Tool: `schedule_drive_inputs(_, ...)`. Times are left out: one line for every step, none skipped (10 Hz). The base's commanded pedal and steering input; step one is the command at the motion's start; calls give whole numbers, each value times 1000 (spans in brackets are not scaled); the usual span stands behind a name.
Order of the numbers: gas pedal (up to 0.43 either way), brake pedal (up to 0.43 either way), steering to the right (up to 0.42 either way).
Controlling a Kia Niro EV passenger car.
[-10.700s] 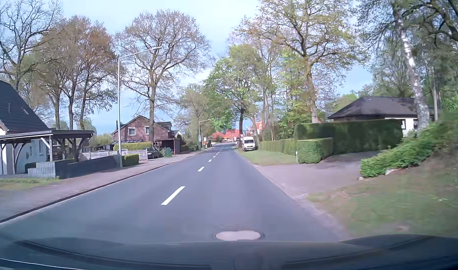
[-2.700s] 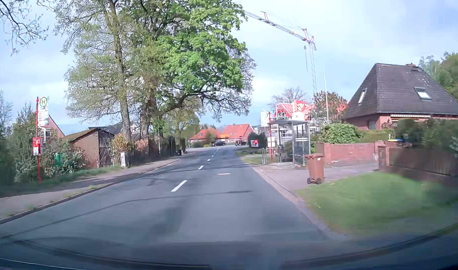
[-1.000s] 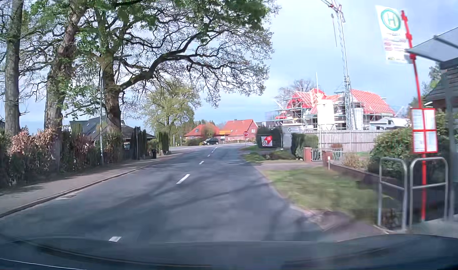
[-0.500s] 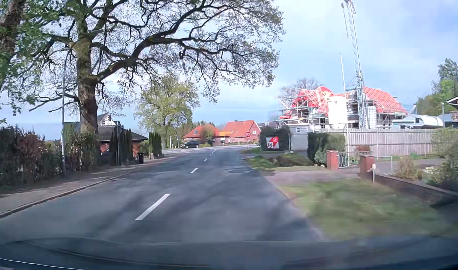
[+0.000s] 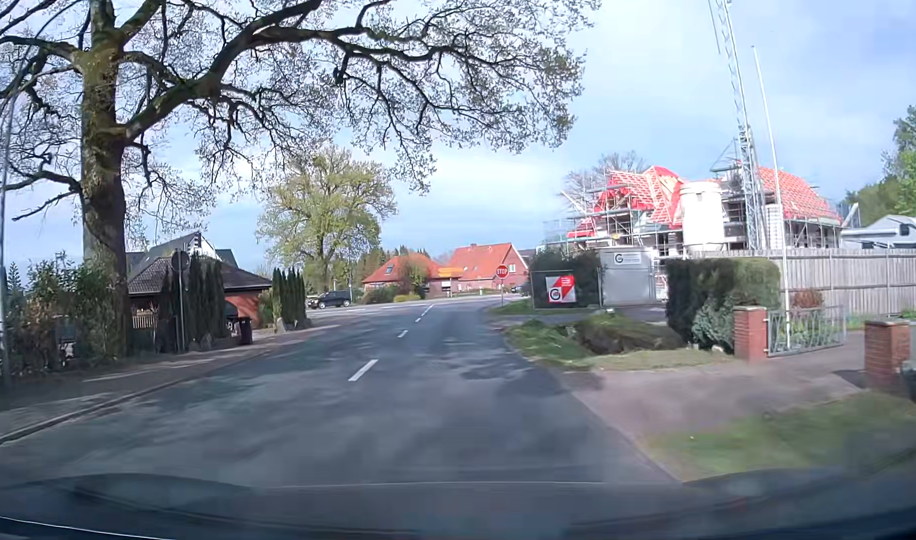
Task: Follow the waypoints while adhering to traffic rules and regulations
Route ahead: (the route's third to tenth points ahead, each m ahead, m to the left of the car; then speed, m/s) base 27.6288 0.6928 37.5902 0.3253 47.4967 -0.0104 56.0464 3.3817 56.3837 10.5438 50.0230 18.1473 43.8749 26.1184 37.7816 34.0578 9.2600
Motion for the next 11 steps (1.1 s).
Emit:
schedule_drive_inputs(0,24,-4)
schedule_drive_inputs(0,79,-4)
schedule_drive_inputs(0,110,-4)
schedule_drive_inputs(0,128,-4)
schedule_drive_inputs(0,134,-4)
schedule_drive_inputs(0,134,-4)
schedule_drive_inputs(0,134,-4)
schedule_drive_inputs(0,134,-4)
schedule_drive_inputs(0,134,-4)
schedule_drive_inputs(0,134,-4)
schedule_drive_inputs(0,134,-5)
